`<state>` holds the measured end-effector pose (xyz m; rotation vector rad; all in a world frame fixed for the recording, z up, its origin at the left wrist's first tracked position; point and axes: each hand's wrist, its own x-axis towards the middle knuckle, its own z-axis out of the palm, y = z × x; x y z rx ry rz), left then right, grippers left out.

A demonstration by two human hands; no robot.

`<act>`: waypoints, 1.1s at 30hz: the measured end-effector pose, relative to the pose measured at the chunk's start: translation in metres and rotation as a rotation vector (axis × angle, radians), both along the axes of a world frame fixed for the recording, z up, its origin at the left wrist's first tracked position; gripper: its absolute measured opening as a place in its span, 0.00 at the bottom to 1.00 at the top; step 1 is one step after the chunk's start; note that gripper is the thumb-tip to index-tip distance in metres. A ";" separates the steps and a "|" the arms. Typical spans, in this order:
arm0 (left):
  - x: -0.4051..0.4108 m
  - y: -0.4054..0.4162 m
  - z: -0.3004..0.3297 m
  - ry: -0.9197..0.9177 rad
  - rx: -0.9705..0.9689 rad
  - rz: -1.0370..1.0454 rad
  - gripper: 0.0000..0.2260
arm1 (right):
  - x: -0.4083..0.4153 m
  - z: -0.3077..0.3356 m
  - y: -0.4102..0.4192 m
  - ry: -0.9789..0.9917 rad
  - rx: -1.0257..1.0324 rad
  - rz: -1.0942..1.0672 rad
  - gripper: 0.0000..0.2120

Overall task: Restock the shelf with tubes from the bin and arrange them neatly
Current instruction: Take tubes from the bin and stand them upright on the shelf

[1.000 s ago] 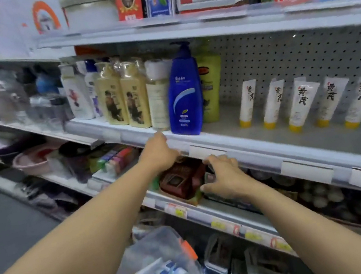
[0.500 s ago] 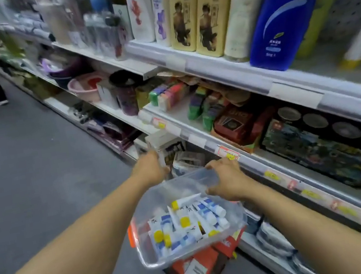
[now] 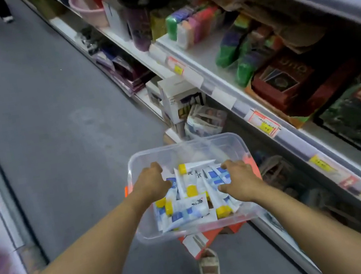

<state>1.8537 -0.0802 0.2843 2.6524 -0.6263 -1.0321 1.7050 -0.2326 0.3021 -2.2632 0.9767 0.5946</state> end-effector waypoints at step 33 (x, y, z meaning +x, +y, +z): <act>-0.017 -0.086 -0.192 0.149 0.237 0.100 0.22 | -0.002 -0.202 -0.022 0.210 0.181 -0.250 0.23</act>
